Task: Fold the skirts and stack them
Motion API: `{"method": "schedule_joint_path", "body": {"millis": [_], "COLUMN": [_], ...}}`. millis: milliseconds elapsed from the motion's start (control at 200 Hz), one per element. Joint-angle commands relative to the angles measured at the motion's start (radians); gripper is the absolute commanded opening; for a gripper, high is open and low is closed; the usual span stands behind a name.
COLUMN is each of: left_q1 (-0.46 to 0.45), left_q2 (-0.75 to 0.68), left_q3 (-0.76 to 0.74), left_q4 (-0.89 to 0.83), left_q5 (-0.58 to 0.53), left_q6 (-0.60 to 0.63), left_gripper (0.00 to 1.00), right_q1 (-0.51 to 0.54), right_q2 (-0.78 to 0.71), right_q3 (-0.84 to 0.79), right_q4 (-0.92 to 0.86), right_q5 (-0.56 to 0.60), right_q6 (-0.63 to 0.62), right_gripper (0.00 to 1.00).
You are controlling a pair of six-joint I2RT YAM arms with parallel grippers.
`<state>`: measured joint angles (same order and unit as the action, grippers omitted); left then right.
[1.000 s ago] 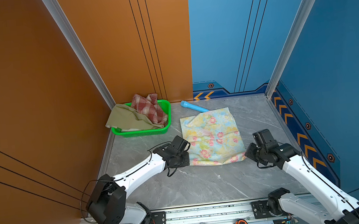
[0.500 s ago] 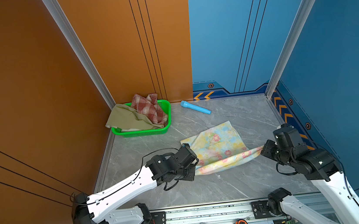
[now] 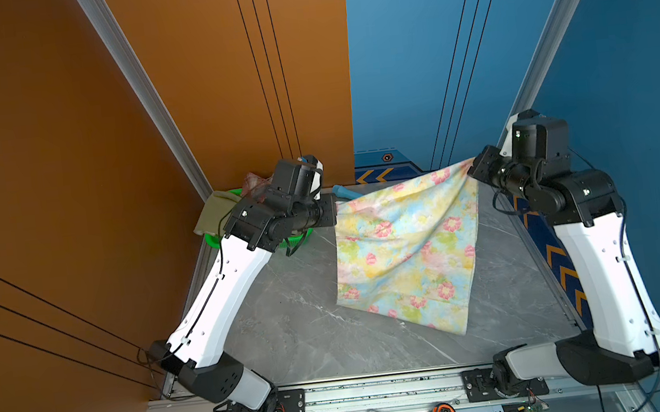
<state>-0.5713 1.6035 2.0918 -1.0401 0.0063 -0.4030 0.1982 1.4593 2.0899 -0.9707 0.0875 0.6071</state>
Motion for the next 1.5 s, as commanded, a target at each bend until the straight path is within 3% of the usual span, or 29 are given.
{"method": "schedule_joint_path", "body": {"millis": [0,65,140,210,290,426,591,686,781,881,1006,1322,1497], "left_q1": [0.026,0.025,0.021,-0.005,-0.042,-0.131,-0.229,-0.313,-0.403,-0.442,-0.422,-0.091,-0.011], "left_q2": [0.073,0.098,0.078,0.034,-0.031,-0.214,-0.422,-0.492,-0.528,-0.555,-0.567,-0.384,-0.246], "left_q3": [0.204,0.294,0.301,0.240,0.117,-0.317,-0.913,-1.198,-1.342,-1.392,-1.397,-1.238,-1.120], "left_q4": [-0.071,-0.095,-0.095,-0.091,-0.083,0.080,0.302,0.410,0.455,0.459,0.460,0.467,0.474], "left_q5": [0.085,0.089,0.083,0.060,0.034,0.005,-0.010,-0.026,-0.071,-0.094,-0.105,0.099,0.159], "left_q6": [0.085,0.097,0.097,0.097,0.088,0.003,-0.193,-0.332,-0.438,-0.491,-0.490,-0.291,-0.211], "left_gripper": [0.00,0.00,0.00,0.00,0.00,0.00,0.00,0.00,0.00,0.00,0.00,0.00,0.00], "right_q1": [-0.040,-0.057,-0.063,-0.064,-0.058,-0.044,-0.009,0.014,0.036,0.044,0.043,0.030,0.022], "right_q2": [0.067,0.102,0.087,0.033,-0.073,-0.329,-0.604,-0.707,-0.753,-0.746,-0.649,-0.295,-0.143], "right_q3": [0.197,0.292,0.305,0.238,0.054,-0.410,-0.943,-1.144,-1.237,-1.262,-1.230,-1.093,-0.994], "right_q4": [0.061,0.030,0.017,0.013,0.023,0.097,0.090,0.066,0.026,0.002,0.038,0.241,0.293], "right_q5": [-0.105,-0.131,-0.143,-0.146,-0.140,-0.140,-0.161,-0.188,-0.181,-0.169,-0.144,-0.146,-0.160], "right_q6": [-0.013,-0.004,-0.003,-0.004,-0.004,0.024,0.084,0.130,0.143,0.127,0.091,0.050,0.031], "right_gripper": [0.00,0.00,0.00,0.00,0.00,0.00,0.00,0.00,0.00,0.00,0.00,0.00,0.00]}}
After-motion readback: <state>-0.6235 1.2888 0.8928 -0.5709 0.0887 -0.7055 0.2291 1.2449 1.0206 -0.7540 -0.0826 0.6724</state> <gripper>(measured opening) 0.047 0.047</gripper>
